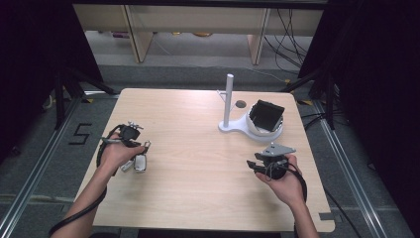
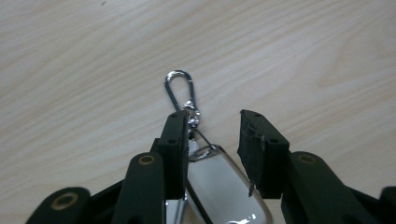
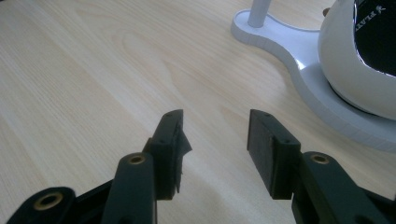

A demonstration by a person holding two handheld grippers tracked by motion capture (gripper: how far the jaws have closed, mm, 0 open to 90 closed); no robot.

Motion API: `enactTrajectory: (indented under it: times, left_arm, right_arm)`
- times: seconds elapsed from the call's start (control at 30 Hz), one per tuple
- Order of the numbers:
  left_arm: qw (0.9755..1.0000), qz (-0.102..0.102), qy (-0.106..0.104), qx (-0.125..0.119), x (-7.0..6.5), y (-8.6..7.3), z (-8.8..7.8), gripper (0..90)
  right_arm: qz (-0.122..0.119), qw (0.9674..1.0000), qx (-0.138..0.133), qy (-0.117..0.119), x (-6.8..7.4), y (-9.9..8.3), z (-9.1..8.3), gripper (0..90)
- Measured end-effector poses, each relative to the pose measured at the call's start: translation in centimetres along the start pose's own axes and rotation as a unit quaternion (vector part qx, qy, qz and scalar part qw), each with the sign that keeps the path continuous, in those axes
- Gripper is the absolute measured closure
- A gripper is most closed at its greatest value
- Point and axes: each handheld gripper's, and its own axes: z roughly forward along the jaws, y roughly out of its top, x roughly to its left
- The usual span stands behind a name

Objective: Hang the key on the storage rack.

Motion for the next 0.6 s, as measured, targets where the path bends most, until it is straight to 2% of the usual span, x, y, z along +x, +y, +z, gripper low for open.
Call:
enactTrajectory:
  times: [0.07, 0.17, 0.27, 0.33, 0.4, 0.5, 0.57, 0.6]
  left_arm:
    - [0.9999, -0.004, 0.0, 0.013, 0.5, 0.5, 0.3, 60.8]
    - [0.9998, -0.015, -0.003, 0.014, 0.8, 1.0, 0.7, 59.2]
    - [0.9997, -0.016, -0.002, 0.018, 0.8, 1.3, 1.2, 58.0]
    - [0.9995, -0.025, -0.006, 0.021, 0.7, 1.4, 1.4, 57.3]
    - [0.9994, -0.021, -0.003, 0.027, 0.8, 1.6, 1.7, 56.4]
    - [0.999, -0.03, -0.002, 0.033, 0.9, 1.8, 2.0, 55.4]
    - [0.999, -0.025, -0.002, 0.037, 1.0, 2.1, 2.1, 55.4]
    - [0.9987, -0.033, -0.002, 0.038, 0.8, 2.3, 2.1, 55.4]
  right_arm:
    - [-0.002, 1.0, -0.002, -0.002, 0.0, 0.0, 0.1, 55.9]
    - [-0.006, 1.0, 0.001, -0.001, 0.0, 0.0, 0.1, 55.6]
    - [-0.007, 1.0, -0.002, -0.004, 0.0, 0.0, 0.1, 55.4]
    - [-0.006, 1.0, -0.001, -0.002, 0.0, 0.0, 0.1, 55.3]
    - [-0.006, 1.0, -0.001, -0.002, 0.0, 0.0, 0.1, 55.2]
    - [-0.005, 1.0, -0.002, -0.001, 0.1, 0.0, 0.2, 54.9]
    - [-0.007, 1.0, -0.004, -0.002, 0.1, 0.0, 0.3, 54.5]
    - [-0.009, 1.0, -0.003, 0.001, 0.1, 0.0, 0.3, 54.3]
